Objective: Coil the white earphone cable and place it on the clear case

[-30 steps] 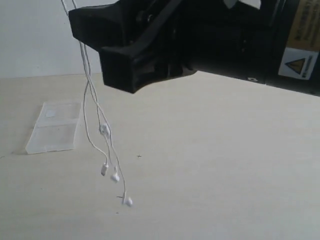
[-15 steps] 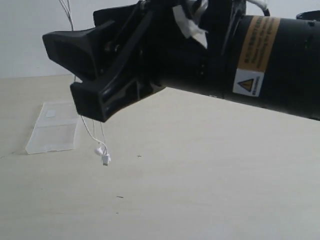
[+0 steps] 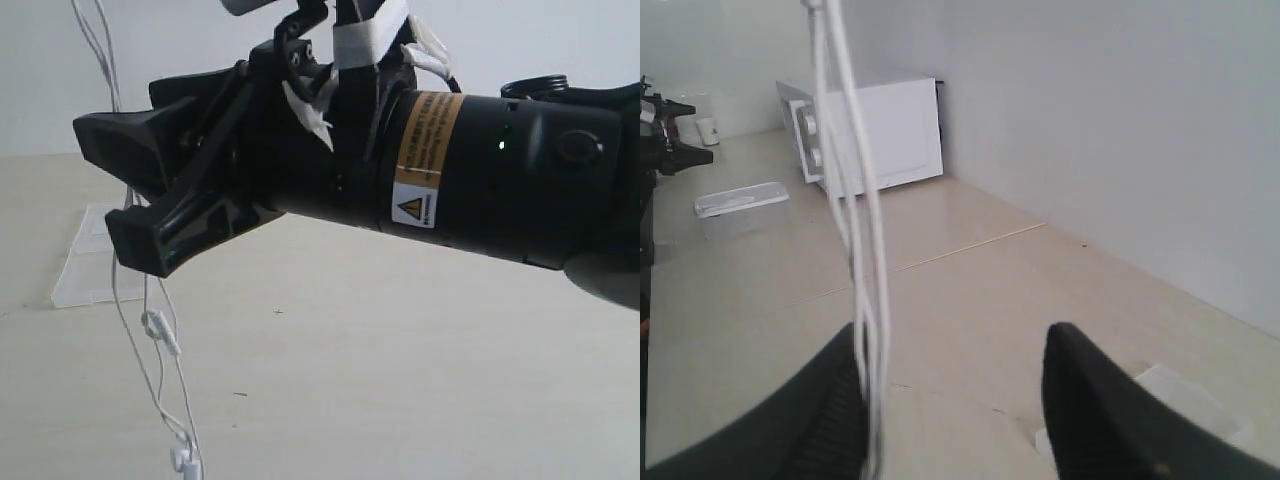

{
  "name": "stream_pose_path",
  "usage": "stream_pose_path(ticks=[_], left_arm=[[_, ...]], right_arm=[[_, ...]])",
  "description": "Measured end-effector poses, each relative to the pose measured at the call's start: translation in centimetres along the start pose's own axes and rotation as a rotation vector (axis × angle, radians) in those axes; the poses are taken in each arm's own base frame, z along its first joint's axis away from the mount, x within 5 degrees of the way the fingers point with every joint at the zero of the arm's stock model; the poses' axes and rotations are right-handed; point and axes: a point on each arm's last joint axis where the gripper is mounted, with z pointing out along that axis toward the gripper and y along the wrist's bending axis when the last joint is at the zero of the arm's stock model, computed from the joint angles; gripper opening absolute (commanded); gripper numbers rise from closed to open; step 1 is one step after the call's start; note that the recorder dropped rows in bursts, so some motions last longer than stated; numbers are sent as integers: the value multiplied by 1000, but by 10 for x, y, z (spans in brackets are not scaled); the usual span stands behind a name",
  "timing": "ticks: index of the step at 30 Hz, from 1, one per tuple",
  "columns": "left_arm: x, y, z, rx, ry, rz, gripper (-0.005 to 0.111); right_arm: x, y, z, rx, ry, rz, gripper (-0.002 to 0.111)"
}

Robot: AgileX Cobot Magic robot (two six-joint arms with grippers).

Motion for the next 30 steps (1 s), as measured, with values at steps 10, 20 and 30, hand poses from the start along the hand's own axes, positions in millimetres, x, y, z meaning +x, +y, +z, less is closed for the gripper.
stream_pose_path(ticks=[10, 20, 30], left_arm=[[0, 0, 0, 0, -2, -1, 0], [11, -2, -18, -109, 213, 104, 0], [33, 3, -61, -393, 517, 134, 0]], right_arm=[[1, -1, 0, 10, 3, -1, 0], [1, -10, 0, 108, 8, 54, 0], [-26, -4, -27, 129, -50, 22, 0]])
